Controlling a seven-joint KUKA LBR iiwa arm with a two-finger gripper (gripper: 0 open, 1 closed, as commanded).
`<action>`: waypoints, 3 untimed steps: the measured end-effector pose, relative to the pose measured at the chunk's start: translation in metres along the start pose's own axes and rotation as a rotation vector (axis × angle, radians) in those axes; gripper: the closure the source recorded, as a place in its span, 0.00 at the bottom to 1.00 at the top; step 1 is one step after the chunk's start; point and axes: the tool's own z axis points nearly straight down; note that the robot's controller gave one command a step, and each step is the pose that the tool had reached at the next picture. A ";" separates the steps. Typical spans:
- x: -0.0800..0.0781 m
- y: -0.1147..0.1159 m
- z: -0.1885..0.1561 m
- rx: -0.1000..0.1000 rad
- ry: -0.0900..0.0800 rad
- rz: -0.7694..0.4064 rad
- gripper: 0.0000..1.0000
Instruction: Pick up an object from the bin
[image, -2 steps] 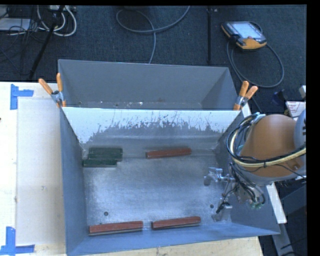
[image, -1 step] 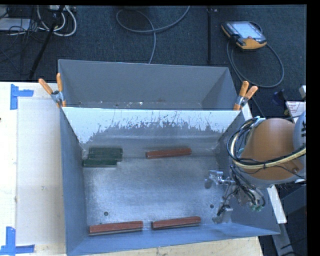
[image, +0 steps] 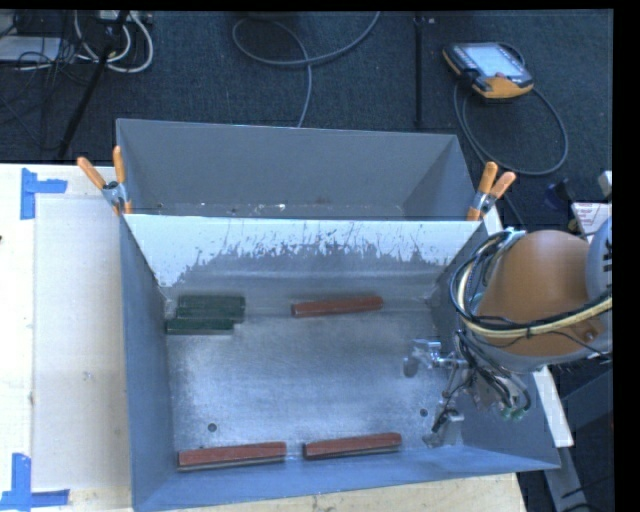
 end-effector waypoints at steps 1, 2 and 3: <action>-0.004 0.028 0.008 0.004 -0.013 -0.193 0.00; -0.002 0.027 0.039 0.002 -0.008 -0.205 0.00; -0.002 0.062 0.071 0.003 -0.008 -0.228 1.00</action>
Offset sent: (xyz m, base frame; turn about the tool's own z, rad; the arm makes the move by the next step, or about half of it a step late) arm -0.0016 0.0219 -0.0607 -0.0767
